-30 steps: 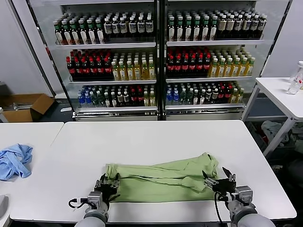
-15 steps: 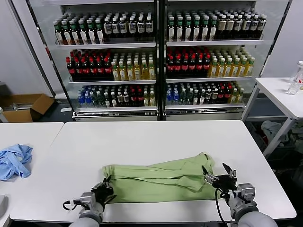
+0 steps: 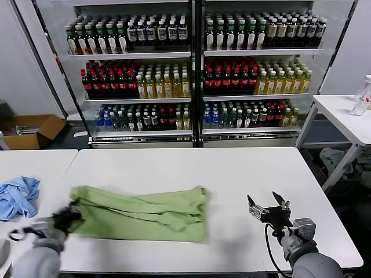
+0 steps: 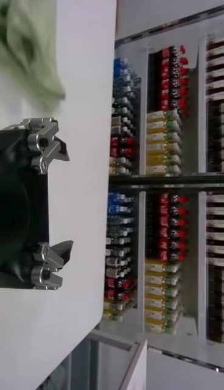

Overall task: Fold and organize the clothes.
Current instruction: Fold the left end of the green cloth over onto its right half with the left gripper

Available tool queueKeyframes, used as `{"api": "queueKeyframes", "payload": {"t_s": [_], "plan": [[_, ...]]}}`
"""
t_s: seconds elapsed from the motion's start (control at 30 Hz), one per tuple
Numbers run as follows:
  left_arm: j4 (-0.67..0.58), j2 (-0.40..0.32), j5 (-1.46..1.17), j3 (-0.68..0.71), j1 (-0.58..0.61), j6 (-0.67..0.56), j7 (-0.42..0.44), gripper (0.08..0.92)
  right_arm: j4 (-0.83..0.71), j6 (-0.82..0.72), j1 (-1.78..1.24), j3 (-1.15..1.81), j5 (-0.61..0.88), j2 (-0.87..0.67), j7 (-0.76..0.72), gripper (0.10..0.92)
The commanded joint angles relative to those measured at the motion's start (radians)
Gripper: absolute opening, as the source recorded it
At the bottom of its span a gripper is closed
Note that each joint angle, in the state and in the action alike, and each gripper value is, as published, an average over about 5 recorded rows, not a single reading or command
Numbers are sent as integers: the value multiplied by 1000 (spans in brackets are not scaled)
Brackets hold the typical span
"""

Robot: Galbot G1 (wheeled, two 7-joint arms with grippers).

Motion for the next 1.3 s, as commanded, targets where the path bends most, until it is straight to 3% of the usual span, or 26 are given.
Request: {"api": "queueKeyframes", "payload": {"t_s": [0.03, 0.27, 0.53, 0.7, 0.87, 1.0, 1.17, 1.3], "plan": [[-194, 6, -623, -157, 3, 108, -6, 92, 0, 10, 12, -9, 8, -11, -1, 823], [-391, -216, -778, 72, 28, 111, -14, 92, -6, 18, 10, -11, 6, -20, -4, 823], [-253, -312, -623, 334, -94, 98, -27, 92, -24, 21, 31, -27, 4, -14, -6, 823], [-120, -306, -463, 445, -160, 105, 0, 92, -30, 21, 42, -31, 4, -9, -6, 823], [-134, -283, -320, 486, -169, 116, 67, 111, -33, 21, 42, -23, 5, -5, -6, 823], [-204, -253, -161, 475, -135, 105, 100, 230, -34, 22, 39, -10, 7, -6, -8, 823], [-285, -196, -45, 367, -65, 83, 85, 386, -41, 24, 43, -7, 8, -1, -8, 823], [-220, -150, 143, 273, -22, 44, 10, 499, -48, 25, 53, -20, 5, 12, -8, 823]]}}
